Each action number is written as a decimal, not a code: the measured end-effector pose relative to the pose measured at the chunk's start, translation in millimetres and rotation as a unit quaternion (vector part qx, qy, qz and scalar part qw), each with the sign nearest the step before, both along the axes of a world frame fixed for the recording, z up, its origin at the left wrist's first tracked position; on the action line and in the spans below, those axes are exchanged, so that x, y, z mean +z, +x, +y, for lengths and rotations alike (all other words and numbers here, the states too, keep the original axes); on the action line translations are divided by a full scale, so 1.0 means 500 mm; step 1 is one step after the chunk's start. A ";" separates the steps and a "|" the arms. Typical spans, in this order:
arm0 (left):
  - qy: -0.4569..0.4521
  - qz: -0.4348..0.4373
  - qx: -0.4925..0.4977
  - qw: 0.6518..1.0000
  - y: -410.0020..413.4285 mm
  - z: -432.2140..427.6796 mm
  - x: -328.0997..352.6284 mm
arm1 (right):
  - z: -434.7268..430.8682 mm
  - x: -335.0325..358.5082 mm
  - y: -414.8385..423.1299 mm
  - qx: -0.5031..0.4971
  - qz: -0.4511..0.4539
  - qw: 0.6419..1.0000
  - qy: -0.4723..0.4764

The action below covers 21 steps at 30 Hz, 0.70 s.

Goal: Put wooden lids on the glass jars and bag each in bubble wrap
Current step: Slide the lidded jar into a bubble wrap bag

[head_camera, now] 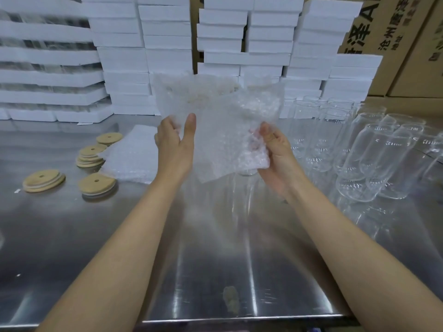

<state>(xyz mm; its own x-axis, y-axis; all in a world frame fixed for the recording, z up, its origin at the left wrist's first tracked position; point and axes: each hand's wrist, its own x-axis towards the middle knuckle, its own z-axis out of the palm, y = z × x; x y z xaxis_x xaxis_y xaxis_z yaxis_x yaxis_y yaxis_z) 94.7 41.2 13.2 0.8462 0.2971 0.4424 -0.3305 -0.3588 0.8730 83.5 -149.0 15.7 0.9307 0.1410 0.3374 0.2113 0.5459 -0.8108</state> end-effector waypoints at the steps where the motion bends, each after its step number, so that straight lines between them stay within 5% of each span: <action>1: -0.006 0.010 -0.002 1.000 0.000 0.002 0.000 | -0.003 0.003 -0.002 0.014 0.004 1.000 0.012; 7: -0.140 -0.002 -0.195 0.971 -0.017 0.025 0.034 | -0.001 0.012 -0.006 -0.026 0.030 0.997 0.071; 10: -0.341 0.028 -0.263 0.902 -0.026 0.055 0.060 | -0.009 0.004 -0.005 -0.262 0.001 0.965 0.009; 12: -0.490 -0.020 -0.238 0.838 -0.025 0.081 0.084 | -0.020 -0.008 -0.002 -0.410 -0.077 0.905 -0.084; 14: -0.543 -0.172 -0.080 0.818 -0.024 0.102 0.099 | -0.022 -0.020 0.004 -0.469 -0.132 0.860 -0.152; 17: -0.356 -0.344 0.214 0.842 -0.026 0.123 0.100 | -0.018 -0.038 0.020 -0.482 -0.153 0.825 -0.251; 21: -0.083 -0.435 0.228 0.867 -0.037 0.089 0.089 | -0.013 -0.057 0.022 -0.487 -0.209 0.781 -0.330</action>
